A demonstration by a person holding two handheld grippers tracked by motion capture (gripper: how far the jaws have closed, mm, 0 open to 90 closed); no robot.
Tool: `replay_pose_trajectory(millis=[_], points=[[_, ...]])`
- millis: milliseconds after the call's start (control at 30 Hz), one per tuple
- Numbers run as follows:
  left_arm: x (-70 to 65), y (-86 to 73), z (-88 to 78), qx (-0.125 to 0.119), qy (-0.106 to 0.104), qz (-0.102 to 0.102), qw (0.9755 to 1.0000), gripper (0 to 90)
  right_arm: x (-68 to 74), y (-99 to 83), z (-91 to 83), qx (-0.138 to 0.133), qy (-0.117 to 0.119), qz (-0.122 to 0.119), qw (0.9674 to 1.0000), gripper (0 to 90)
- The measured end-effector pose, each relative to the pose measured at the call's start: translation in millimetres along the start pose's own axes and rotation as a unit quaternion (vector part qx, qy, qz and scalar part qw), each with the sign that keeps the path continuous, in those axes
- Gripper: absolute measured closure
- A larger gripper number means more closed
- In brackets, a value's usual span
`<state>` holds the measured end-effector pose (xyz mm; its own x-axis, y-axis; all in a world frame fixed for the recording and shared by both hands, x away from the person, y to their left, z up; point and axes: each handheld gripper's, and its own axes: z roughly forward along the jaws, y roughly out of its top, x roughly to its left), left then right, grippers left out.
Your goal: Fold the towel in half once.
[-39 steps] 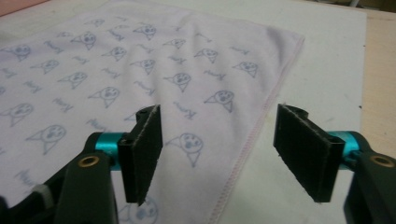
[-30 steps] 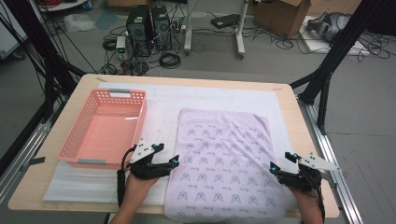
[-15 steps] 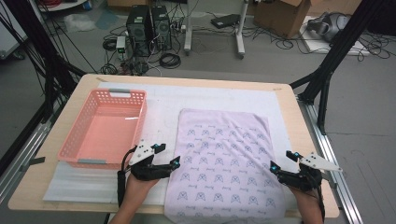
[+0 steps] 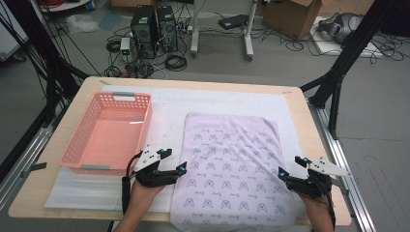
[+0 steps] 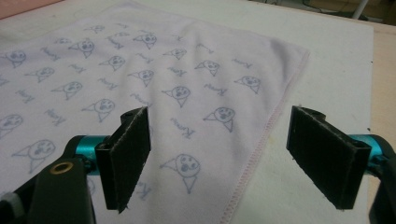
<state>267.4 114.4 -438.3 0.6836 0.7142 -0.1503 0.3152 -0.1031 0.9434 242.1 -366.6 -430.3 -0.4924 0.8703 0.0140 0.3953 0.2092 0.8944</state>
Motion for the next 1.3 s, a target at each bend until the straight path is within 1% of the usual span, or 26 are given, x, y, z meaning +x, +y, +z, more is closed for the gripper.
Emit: replay_pose_trajectory(millis=[200,367,500,567,667,733,767,833,867,933,1000,1067,1133,1233,1267,1300], points=[[1.1,-0.6,2.6,0.008,0.001,0.003,1.0000,24.6,-0.4,0.3,2.6,0.002,0.001,0.000,1.0000,20.6],[2.7,2.2,3.9,0.006,0.001,0.001,1.0000,24.8,0.7,0.8,7.1,0.005,0.006,0.000,1.0000,20.6],[0.5,5.1,8.5,0.008,0.002,0.009,0.9999,24.8,2.4,2.7,11.2,0.009,0.012,-0.006,0.9999,20.5],[-0.6,9.0,11.5,0.010,0.002,0.019,0.9998,25.0,3.0,5.0,12.5,0.009,0.015,-0.005,0.9998,20.2],[-0.3,15.4,17.7,0.007,0.000,0.022,0.9997,25.2,3.1,8.4,14.4,0.005,0.017,-0.009,0.9998,19.5],[0.1,17.6,22.9,0.007,0.004,0.029,0.9996,25.2,3.6,9.8,15.4,0.007,0.019,-0.010,0.9997,19.5],[0.2,18.9,26.9,0.010,0.006,0.036,0.9993,25.2,3.5,10.3,15.7,0.007,0.020,-0.011,0.9997,19.5],[-0.3,21.2,32.2,0.008,0.005,0.060,0.9982,25.8,2.2,11.7,16.3,0.005,0.021,-0.012,0.9997,19.4],[-0.3,23.0,34.8,0.008,0.003,0.075,0.9971,26.8,1.0,12.5,16.4,0.003,0.021,-0.013,0.9997,19.4],[0.0,25.0,38.6,0.002,0.000,0.085,0.9963,28.5,-0.6,14.5,17.5,0.000,0.022,-0.013,0.9997,19.2],[2.3,27.8,42.8,0.005,0.000,0.079,0.9968,28.4,-2.3,16.8,19.7,-0.001,0.022,-0.014,0.9996,19.1],[5.2,31.2,46.0,0.007,0.002,0.078,0.9969,28.4,-3.0,19.2,22.7,-0.002,0.024,-0.012,0.9996,19.1],[8.1,35.2,49.3,0.009,0.004,0.071,0.9974,28.4,-3.8,21.5,27.1,-0.001,0.025,-0.012,0.9996,19.0],[14.4,40.5,56.1,0.016,0.011,0.058,0.9981,28.1,-6.3,24.4,37.2,0.002,0.028,-0.009,0.9996,18.5],[17.3,42.0,58.8,0.024,0.015,0.056,0.9981,28.1,-7.3,25.4,41.0,0.005,0.028,-0.007,0.9996,18.5],[19.9,43.0,62.1,0.027,0.019,0.049,0.9983,28.1,-8.6,26.5,45.0,0.010,0.026,-0.006,0.9996,18.5]])
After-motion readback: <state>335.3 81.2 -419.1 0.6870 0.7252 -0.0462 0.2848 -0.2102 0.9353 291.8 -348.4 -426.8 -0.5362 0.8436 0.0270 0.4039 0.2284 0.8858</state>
